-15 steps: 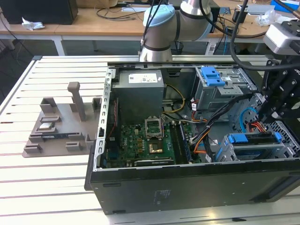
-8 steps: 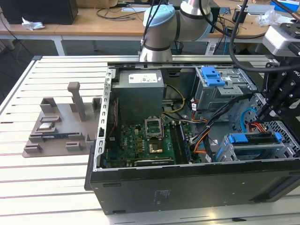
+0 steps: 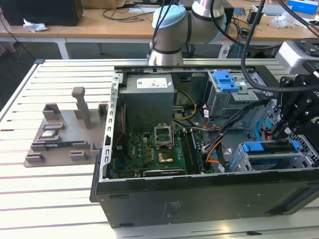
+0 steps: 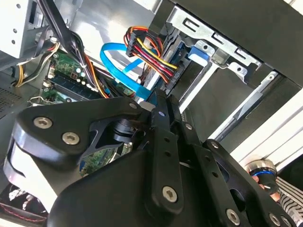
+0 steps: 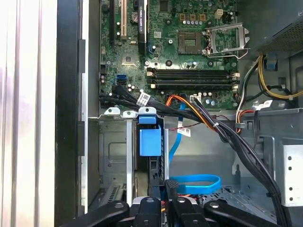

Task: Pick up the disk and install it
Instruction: 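Insert the second disk wire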

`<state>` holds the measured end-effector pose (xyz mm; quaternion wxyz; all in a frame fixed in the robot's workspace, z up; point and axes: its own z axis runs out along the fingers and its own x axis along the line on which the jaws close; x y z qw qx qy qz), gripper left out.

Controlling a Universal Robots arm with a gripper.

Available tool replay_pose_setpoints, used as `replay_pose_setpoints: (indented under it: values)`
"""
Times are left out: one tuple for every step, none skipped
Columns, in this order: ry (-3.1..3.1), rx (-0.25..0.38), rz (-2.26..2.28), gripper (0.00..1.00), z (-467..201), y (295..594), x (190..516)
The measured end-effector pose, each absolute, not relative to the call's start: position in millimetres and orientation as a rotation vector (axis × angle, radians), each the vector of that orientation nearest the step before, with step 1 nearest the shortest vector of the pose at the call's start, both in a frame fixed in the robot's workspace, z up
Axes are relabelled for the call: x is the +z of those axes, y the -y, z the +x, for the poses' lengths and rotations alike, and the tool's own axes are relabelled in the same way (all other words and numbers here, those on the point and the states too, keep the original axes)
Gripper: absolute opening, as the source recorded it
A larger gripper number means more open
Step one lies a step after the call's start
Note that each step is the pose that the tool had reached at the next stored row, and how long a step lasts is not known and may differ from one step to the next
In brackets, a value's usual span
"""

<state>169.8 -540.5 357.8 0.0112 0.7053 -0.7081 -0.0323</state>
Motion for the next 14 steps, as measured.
replay_pose_setpoints:
  values:
    - [2.208,-0.1,2.2,0.16,170,541,357]
    - [2.204,-0.098,2.203,0.16,170,541,355]
    - [2.199,-0.097,2.206,0.16,170,541,354]
    - [2.195,-0.096,2.209,0.16,170,541,353]
    - [2.191,-0.095,2.212,0.16,170,541,352]
    - [2.189,-0.094,2.215,0.16,170,541,351]
    - [2.186,-0.094,2.217,0.16,170,541,350]
    - [2.183,-0.094,2.219,0.16,170,541,349]
    - [2.182,-0.093,2.22,0.16,170,541,348]
    - [2.181,-0.093,2.221,0.16,170,541,348]
    - [2.179,-0.093,2.222,0.16,170,541,347]
    - [2.178,-0.092,2.223,0.16,170,541,347]
    - [2.177,-0.092,2.224,0.16,170,541,346]
    - [2.176,-0.092,2.224,0.16,170,542,346]
